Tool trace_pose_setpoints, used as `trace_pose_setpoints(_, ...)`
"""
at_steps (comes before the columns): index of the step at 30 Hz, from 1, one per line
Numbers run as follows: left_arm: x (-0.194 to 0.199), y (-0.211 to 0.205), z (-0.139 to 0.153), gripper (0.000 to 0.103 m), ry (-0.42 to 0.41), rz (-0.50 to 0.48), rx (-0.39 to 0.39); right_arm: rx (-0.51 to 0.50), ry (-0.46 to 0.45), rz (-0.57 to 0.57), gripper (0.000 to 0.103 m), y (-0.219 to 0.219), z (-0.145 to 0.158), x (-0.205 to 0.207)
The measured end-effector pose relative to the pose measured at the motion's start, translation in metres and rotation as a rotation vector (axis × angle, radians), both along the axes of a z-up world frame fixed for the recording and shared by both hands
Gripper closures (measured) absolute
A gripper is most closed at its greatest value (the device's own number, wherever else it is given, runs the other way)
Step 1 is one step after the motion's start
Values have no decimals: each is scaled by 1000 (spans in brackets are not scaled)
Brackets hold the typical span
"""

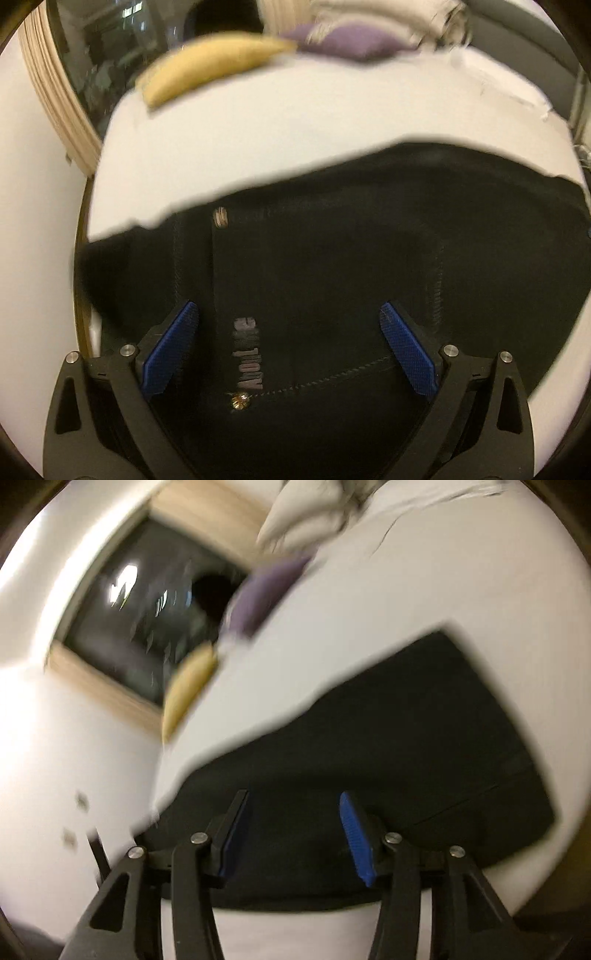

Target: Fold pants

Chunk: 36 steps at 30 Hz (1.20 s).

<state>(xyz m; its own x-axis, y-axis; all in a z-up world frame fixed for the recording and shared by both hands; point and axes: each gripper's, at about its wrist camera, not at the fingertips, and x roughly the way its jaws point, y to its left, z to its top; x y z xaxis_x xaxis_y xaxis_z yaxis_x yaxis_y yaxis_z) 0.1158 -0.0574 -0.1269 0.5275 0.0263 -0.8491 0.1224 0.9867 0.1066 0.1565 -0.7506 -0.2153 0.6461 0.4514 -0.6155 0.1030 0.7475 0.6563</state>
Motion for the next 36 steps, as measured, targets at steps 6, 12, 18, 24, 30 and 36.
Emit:
trace_pose_setpoints(6,15,5,-7,1,13,15,-32,117,-11,-461,96,-114,-16,-37)
trace_pose_setpoints(12,11,-1,-8,0,22,28,1,222,-225,-251,41,-74,35,14)
trace_pose_setpoints(18,5,0,-9,0,31,17,-8,135,61,-264,88,-70,-33,85)
trace_pose_setpoints(24,0,-4,-7,0,23,16,-11,142,0,-554,53,-125,-11,15)
trace_pose_setpoints(30,0,-3,-9,0,14,21,-12,226,-112,-105,42,-27,11,1)
trace_pose_setpoints(36,-2,2,-8,0,15,19,-17,264,49,-272,103,-57,-66,6)
